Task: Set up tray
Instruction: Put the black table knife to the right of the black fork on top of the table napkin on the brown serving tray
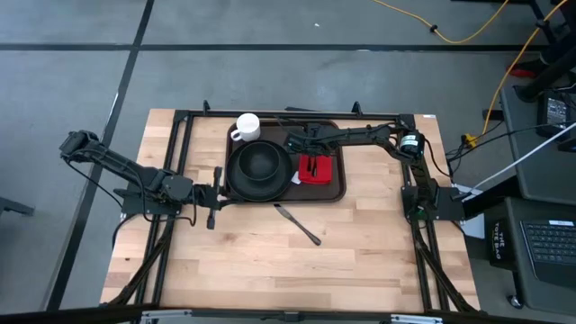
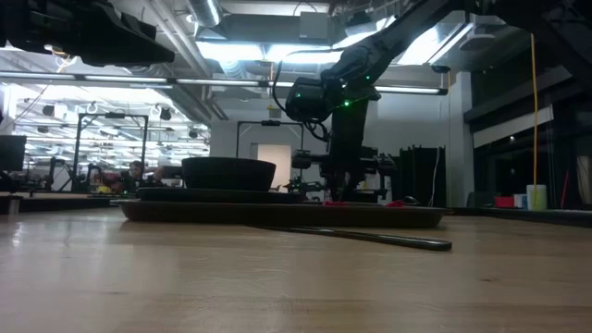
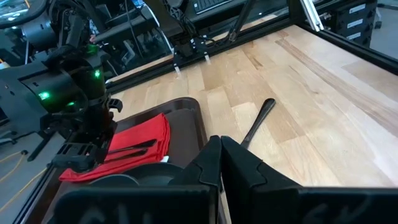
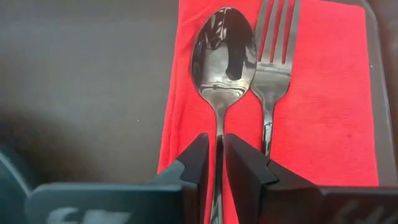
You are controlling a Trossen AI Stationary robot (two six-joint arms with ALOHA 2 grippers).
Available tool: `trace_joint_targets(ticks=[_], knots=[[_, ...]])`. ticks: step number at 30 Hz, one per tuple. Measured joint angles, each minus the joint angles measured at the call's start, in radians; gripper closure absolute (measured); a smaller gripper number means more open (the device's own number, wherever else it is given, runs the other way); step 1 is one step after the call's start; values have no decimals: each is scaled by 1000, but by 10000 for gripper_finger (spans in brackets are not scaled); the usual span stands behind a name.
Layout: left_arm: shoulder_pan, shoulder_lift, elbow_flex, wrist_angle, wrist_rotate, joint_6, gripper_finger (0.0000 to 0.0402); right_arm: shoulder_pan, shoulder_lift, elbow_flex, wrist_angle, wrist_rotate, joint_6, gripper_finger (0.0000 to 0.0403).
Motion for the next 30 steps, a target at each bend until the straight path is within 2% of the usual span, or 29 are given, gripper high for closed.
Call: trace_joint_targets(ticks=[7, 11, 19, 22, 26, 30], knots=[[0, 0, 0, 0, 0, -66, 399, -1, 0, 3, -4, 17, -10, 343], [0, 0, 0, 0, 0, -63, 397, -5, -14, 26, -26, 12, -116, 343], [0, 0, 0, 0, 0, -72, 399, -2, -96, 127, -226, 13, -282, 343], [0, 0, 0, -1, 0, -109, 399, 33, -137, 172, -308, 22, -348, 343], [0, 0, 0, 1, 2, -145, 396, 126, -218, 179, -366, 90, -377, 347], [0, 0, 0, 0, 10, -151, 399, 234, -311, 146, -390, 148, -374, 375]])
